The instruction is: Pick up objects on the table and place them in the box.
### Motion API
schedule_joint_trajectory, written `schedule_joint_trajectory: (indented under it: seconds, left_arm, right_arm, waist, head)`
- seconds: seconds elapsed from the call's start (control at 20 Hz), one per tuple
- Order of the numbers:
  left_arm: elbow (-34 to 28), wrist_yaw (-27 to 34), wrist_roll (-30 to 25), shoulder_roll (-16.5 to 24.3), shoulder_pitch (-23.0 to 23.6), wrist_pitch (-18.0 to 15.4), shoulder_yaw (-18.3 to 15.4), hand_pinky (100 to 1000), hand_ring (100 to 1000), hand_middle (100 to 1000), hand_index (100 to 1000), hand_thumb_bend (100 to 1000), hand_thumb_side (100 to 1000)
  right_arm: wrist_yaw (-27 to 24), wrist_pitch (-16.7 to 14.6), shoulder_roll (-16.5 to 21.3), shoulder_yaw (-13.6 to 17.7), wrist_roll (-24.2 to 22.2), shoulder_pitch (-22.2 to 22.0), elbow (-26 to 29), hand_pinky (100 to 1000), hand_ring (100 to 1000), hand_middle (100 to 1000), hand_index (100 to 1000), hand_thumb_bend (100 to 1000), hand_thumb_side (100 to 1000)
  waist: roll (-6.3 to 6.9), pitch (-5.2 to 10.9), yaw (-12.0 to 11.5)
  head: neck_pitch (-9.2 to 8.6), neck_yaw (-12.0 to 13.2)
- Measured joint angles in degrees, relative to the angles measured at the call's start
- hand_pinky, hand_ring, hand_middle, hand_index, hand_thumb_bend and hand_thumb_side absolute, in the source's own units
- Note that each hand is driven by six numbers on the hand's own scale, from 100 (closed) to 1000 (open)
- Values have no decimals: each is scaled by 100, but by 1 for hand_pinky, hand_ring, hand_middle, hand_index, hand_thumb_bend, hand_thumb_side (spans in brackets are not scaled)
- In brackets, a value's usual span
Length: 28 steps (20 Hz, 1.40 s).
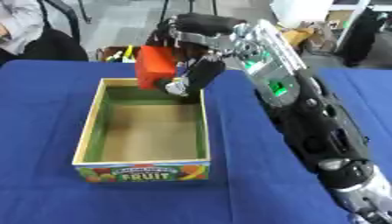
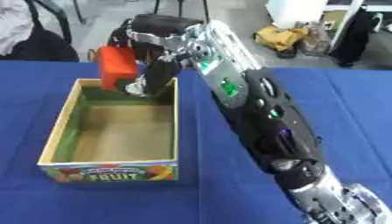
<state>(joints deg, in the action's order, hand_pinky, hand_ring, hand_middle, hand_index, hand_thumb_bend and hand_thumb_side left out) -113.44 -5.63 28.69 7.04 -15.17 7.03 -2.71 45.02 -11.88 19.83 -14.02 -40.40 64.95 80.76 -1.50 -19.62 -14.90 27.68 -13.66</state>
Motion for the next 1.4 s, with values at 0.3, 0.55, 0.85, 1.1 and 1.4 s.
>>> schedule_joint_trajectory:
  seconds: [0.3, 0.55, 0.85, 1.1, 1.4]
  left_arm:
    - [0, 1, -8, -1, -4, -6, 0, 223, 449, 467, 444, 100, 813]
    - [0, 1, -11, -1, -17, -9, 1, 222, 448, 467, 438, 100, 813]
    - [0, 1, -21, -1, -46, -16, 2, 223, 447, 467, 440, 100, 813]
    - [0, 1, -22, -1, -53, -17, 2, 223, 446, 467, 441, 100, 812]
    - [0, 2, -23, -1, -82, -18, 2, 223, 446, 467, 441, 100, 812]
  right_arm:
    - [314, -152, -205, -185, -85, -63, -203, 481, 626, 324, 205, 100, 384]
    - [740, -403, -311, -317, -229, -73, -631, 483, 632, 334, 209, 100, 368]
    - [1291, -755, -450, -348, -440, -58, -1237, 484, 640, 349, 219, 100, 352]
    - [1660, -899, -521, -329, -477, -13, -1578, 490, 649, 358, 218, 100, 348]
    - [1842, -996, -612, -292, -380, 17, -1835, 505, 694, 474, 422, 100, 365]
  waist:
    - [-37, -1, -13]
    - [-70, -19, -65]
    - [-112, -58, -111]
    - [-140, -93, -158]
    - [-156, -126, -195]
  head:
    - [-7, -48]
    - [-9, -107]
    - [-36, -169]
    - [-68, -213]
    - [-103, -247]
